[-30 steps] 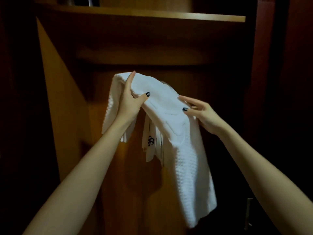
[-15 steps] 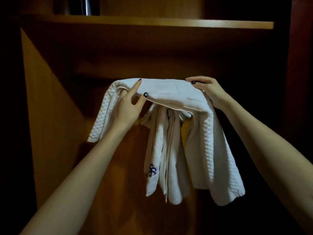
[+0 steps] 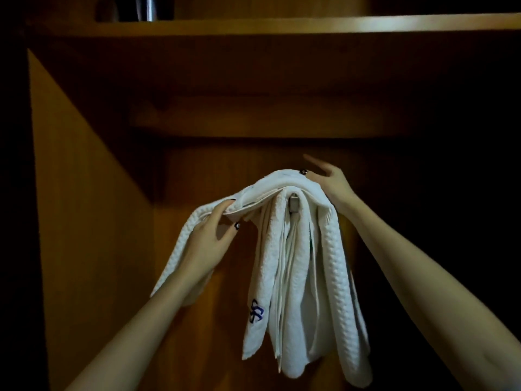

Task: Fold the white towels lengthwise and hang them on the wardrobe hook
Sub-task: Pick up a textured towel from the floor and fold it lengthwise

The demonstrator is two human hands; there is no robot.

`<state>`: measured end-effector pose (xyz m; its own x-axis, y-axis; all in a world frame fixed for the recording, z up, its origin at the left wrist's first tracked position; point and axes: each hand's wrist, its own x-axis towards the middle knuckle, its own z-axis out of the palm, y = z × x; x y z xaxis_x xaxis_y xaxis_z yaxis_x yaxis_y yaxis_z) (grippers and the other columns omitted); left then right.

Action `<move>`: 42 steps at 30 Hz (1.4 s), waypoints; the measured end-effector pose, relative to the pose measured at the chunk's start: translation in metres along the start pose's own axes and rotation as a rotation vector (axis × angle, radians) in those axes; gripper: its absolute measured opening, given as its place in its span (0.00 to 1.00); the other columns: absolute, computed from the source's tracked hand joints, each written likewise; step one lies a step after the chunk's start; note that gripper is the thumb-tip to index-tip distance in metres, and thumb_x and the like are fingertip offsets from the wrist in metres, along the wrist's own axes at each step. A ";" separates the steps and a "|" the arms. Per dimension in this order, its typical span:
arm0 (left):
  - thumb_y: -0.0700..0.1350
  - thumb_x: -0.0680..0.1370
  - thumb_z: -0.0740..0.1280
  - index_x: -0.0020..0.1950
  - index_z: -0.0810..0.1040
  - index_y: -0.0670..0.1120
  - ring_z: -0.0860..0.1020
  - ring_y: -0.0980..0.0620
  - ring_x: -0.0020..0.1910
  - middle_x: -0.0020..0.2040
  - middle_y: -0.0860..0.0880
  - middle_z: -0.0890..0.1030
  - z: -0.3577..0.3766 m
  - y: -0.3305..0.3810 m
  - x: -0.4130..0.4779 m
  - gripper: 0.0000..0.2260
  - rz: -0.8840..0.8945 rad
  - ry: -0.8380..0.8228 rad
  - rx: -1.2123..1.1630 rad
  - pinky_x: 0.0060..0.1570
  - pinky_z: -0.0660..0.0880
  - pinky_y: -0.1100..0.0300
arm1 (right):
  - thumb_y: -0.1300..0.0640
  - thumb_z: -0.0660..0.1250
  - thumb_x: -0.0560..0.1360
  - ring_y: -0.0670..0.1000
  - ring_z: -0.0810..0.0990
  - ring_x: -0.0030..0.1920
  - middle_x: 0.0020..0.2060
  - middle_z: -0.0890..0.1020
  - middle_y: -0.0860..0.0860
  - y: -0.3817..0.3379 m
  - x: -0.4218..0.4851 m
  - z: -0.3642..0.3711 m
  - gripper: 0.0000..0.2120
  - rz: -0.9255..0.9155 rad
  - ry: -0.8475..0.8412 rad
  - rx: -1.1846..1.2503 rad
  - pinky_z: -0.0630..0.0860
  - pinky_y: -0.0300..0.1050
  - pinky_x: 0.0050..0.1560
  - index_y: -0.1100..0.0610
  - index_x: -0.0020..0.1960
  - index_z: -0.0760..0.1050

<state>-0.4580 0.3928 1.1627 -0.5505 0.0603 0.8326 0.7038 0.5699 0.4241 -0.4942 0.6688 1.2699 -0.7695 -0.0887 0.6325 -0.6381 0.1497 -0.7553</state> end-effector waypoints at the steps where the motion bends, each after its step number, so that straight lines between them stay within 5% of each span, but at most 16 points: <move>1: 0.50 0.78 0.64 0.70 0.64 0.62 0.78 0.61 0.51 0.55 0.59 0.79 0.003 0.001 -0.003 0.22 0.006 0.011 0.056 0.50 0.77 0.57 | 0.57 0.67 0.78 0.45 0.82 0.46 0.57 0.80 0.55 0.002 -0.001 0.002 0.22 -0.017 0.031 -0.035 0.76 0.33 0.38 0.50 0.71 0.70; 4: 0.47 0.77 0.65 0.70 0.68 0.54 0.77 0.54 0.35 0.36 0.56 0.78 0.006 0.005 -0.004 0.20 0.043 0.095 0.241 0.35 0.77 0.54 | 0.54 0.65 0.79 0.47 0.80 0.49 0.55 0.77 0.49 -0.004 -0.014 0.003 0.25 -0.109 0.126 -0.210 0.75 0.31 0.39 0.48 0.74 0.65; 6: 0.48 0.77 0.64 0.67 0.72 0.51 0.76 0.50 0.30 0.32 0.54 0.75 0.004 0.009 -0.005 0.17 0.086 0.152 0.366 0.30 0.75 0.54 | 0.50 0.64 0.80 0.44 0.81 0.47 0.55 0.76 0.48 -0.009 -0.034 0.003 0.27 -0.156 0.219 -0.213 0.75 0.30 0.39 0.43 0.76 0.59; 10: 0.52 0.74 0.70 0.59 0.75 0.49 0.76 0.47 0.38 0.45 0.49 0.76 0.000 0.021 0.004 0.16 0.177 0.252 0.536 0.33 0.73 0.57 | 0.47 0.63 0.79 0.40 0.73 0.61 0.66 0.71 0.47 -0.013 -0.092 0.013 0.26 -0.219 0.304 -0.252 0.71 0.30 0.51 0.40 0.75 0.59; 13: 0.51 0.71 0.72 0.64 0.72 0.47 0.74 0.44 0.50 0.55 0.45 0.73 0.010 0.036 0.016 0.23 0.285 0.203 0.558 0.44 0.72 0.53 | 0.49 0.65 0.76 0.38 0.67 0.68 0.68 0.68 0.42 -0.009 -0.133 0.027 0.26 -0.395 0.255 -0.405 0.66 0.30 0.64 0.42 0.73 0.63; 17: 0.44 0.77 0.67 0.73 0.64 0.48 0.77 0.45 0.55 0.63 0.46 0.74 0.027 0.053 0.027 0.25 0.340 0.096 0.390 0.44 0.71 0.57 | 0.57 0.66 0.77 0.49 0.57 0.75 0.77 0.51 0.46 0.007 -0.147 0.039 0.35 -0.338 0.121 -0.794 0.70 0.48 0.68 0.44 0.78 0.52; 21: 0.40 0.78 0.64 0.76 0.61 0.49 0.76 0.45 0.62 0.70 0.47 0.71 0.033 0.060 0.031 0.26 0.369 0.057 0.291 0.53 0.73 0.51 | 0.66 0.65 0.76 0.35 0.59 0.71 0.75 0.55 0.41 0.013 -0.141 0.028 0.41 -0.489 0.163 -0.737 0.76 0.43 0.57 0.40 0.77 0.46; 24: 0.37 0.79 0.62 0.75 0.64 0.46 0.74 0.45 0.64 0.69 0.45 0.73 0.035 0.067 0.030 0.24 0.366 0.088 0.219 0.59 0.70 0.52 | 0.64 0.64 0.77 0.47 0.70 0.67 0.72 0.65 0.44 0.019 -0.137 0.018 0.44 -0.371 0.187 -0.760 0.77 0.47 0.56 0.37 0.76 0.39; 28: 0.37 0.78 0.61 0.68 0.73 0.43 0.78 0.46 0.60 0.62 0.44 0.79 0.034 0.077 0.041 0.18 0.352 0.185 0.161 0.58 0.73 0.56 | 0.55 0.56 0.76 0.35 0.68 0.64 0.66 0.72 0.39 0.028 -0.133 0.008 0.27 -0.373 0.291 -0.668 0.69 0.32 0.63 0.46 0.75 0.63; 33: 0.37 0.79 0.63 0.67 0.74 0.41 0.80 0.49 0.53 0.58 0.44 0.81 0.039 0.064 0.023 0.16 0.379 0.191 0.058 0.52 0.77 0.58 | 0.65 0.61 0.77 0.46 0.74 0.65 0.68 0.74 0.46 0.045 -0.146 0.027 0.31 -0.321 0.165 -0.575 0.75 0.48 0.64 0.43 0.75 0.62; 36: 0.36 0.79 0.64 0.67 0.75 0.41 0.81 0.50 0.40 0.50 0.45 0.83 0.041 0.054 0.011 0.16 0.363 0.204 0.057 0.39 0.76 0.57 | 0.57 0.57 0.82 0.50 0.80 0.45 0.56 0.81 0.54 0.044 -0.142 0.026 0.28 -0.283 0.104 -0.508 0.78 0.54 0.47 0.41 0.78 0.52; 37: 0.37 0.79 0.64 0.66 0.75 0.41 0.79 0.52 0.36 0.48 0.46 0.83 0.041 0.054 0.010 0.16 0.350 0.193 0.036 0.36 0.74 0.60 | 0.53 0.54 0.83 0.45 0.80 0.45 0.59 0.80 0.53 0.042 -0.140 0.024 0.27 -0.280 0.079 -0.485 0.77 0.48 0.46 0.40 0.78 0.49; 39: 0.38 0.79 0.65 0.65 0.76 0.43 0.77 0.58 0.33 0.46 0.51 0.83 0.040 0.055 0.011 0.15 0.312 0.170 -0.051 0.33 0.70 0.68 | 0.48 0.50 0.84 0.35 0.73 0.61 0.71 0.69 0.45 0.039 -0.135 0.020 0.25 -0.288 0.024 -0.449 0.71 0.35 0.61 0.42 0.79 0.46; 42: 0.42 0.80 0.63 0.67 0.75 0.46 0.80 0.63 0.47 0.56 0.58 0.81 0.035 0.054 0.013 0.15 0.215 0.102 -0.231 0.44 0.74 0.72 | 0.46 0.50 0.84 0.35 0.59 0.73 0.74 0.60 0.34 0.032 -0.125 0.018 0.24 -0.266 0.014 -0.369 0.58 0.34 0.71 0.43 0.78 0.49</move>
<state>-0.4429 0.4537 1.1844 -0.3382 0.0699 0.9385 0.8888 0.3516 0.2941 -0.4187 0.6675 1.1634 -0.5779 -0.1588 0.8005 -0.7590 0.4650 -0.4557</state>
